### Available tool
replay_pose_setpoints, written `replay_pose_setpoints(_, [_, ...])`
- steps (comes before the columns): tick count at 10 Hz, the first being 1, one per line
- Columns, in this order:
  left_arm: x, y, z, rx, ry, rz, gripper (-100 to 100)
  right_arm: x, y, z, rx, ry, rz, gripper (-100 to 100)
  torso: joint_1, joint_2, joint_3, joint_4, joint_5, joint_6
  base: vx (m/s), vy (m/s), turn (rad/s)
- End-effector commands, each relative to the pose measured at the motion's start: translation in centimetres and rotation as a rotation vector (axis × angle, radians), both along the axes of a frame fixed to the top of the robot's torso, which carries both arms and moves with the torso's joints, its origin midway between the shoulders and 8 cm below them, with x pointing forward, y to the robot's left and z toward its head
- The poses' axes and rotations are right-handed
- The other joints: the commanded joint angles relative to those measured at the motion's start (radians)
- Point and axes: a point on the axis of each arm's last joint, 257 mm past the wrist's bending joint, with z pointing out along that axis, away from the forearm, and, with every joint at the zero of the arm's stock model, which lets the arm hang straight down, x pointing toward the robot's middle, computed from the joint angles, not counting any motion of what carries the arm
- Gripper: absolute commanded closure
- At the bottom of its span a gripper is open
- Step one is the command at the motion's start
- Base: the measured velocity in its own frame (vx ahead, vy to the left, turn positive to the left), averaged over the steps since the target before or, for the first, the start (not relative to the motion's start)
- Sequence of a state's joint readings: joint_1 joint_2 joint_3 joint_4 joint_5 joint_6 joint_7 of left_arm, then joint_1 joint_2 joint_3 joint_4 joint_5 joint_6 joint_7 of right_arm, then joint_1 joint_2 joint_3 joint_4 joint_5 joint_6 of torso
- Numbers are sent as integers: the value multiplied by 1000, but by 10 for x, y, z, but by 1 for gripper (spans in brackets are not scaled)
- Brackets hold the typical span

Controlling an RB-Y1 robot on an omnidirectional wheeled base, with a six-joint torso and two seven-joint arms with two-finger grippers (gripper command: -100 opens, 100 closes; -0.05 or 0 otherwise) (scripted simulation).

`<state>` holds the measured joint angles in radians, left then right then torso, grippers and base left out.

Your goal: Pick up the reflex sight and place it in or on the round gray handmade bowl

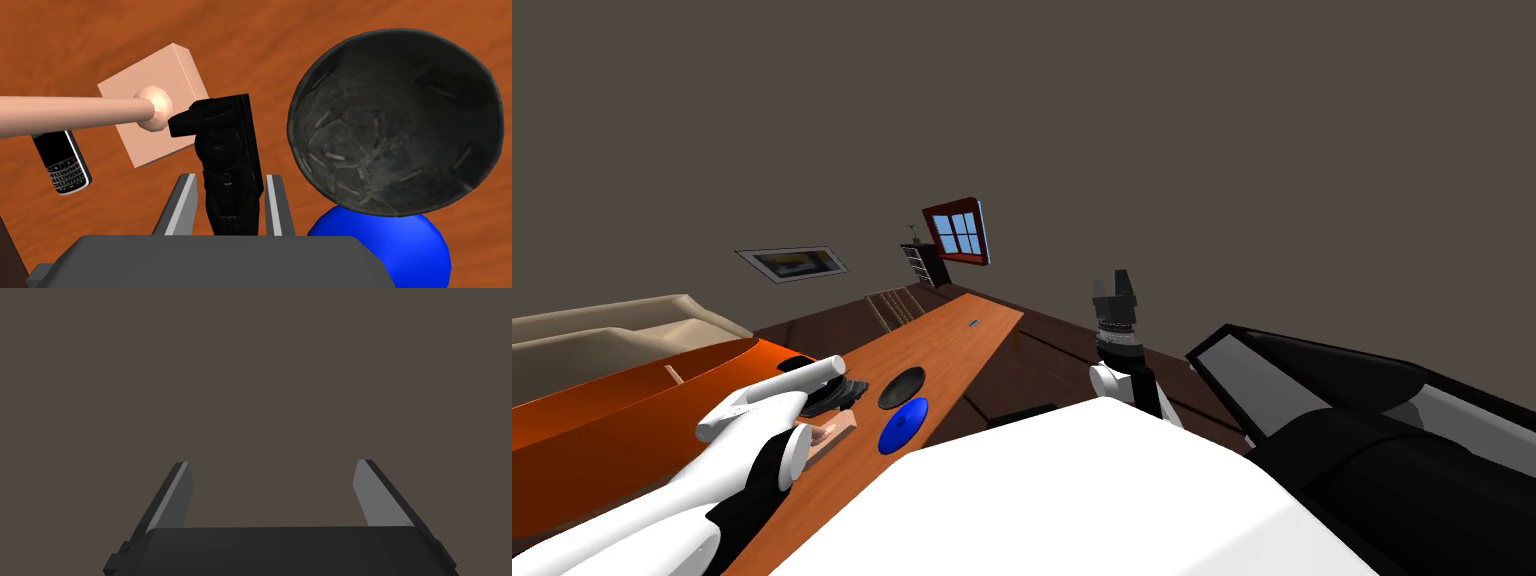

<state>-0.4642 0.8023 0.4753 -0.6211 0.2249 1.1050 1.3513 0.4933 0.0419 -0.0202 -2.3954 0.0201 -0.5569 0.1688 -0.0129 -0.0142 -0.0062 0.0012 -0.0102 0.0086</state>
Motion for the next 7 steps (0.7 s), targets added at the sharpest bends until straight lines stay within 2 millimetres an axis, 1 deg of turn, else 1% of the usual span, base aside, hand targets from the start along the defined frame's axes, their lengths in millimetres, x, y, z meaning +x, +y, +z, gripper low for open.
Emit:
replay_pose_setpoints(1, [-1,-1,4,-9,0,27,100,0,0,0,0,0,0,0,0,0,0,0,0,0,89,-53,-1])
replay_pose_setpoints(3, [-4,-8,1,-40,-4,60,100,0,0,0,0,0,0,0,2,-2,-1,-1,1,-1,128,-57,40])
replay_pose_setpoints(6, [-9,-24,-11,-102,-5,113,100,0,0,0,0,0,0,0,4,-2,-1,-1,2,-2,108,-43,59])
replay_pose_setpoints(7, [-12,-34,-19,-137,-4,140,100,0,0,0,0,0,0,0,5,0,0,0,2,-2,108,-20,98])
